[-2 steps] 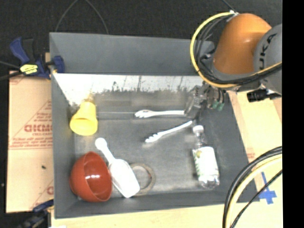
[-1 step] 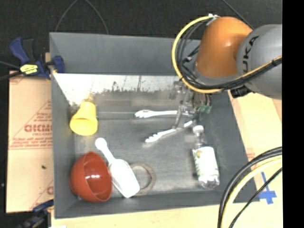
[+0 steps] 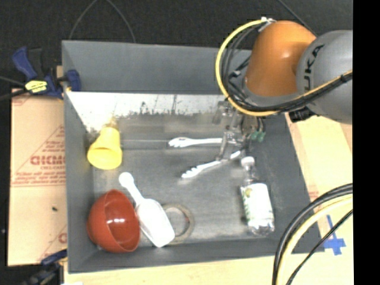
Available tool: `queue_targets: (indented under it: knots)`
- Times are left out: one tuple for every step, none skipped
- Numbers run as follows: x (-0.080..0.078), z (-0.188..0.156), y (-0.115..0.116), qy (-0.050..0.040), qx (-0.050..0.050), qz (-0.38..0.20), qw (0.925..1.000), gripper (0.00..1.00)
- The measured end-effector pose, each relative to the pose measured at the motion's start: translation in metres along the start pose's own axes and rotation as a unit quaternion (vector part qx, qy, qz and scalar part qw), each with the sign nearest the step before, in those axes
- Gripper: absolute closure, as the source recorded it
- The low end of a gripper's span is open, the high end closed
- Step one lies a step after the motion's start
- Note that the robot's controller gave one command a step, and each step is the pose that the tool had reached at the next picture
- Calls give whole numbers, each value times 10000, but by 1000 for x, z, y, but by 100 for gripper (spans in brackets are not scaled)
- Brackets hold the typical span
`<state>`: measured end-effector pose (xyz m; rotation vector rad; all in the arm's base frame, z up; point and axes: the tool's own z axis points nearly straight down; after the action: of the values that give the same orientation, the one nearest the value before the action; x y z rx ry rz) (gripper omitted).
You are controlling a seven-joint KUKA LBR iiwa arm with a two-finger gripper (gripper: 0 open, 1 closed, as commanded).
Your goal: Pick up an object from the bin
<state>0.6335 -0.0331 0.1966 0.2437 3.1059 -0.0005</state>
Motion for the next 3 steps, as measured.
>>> queue_targets:
  knots:
    - [2,66,29,2,-3,-1292,9916,0]
    - [-15,51,15,-36,6,-1275,9918,0]
    - [17,126,-1,10,2,-2294,9733,0]
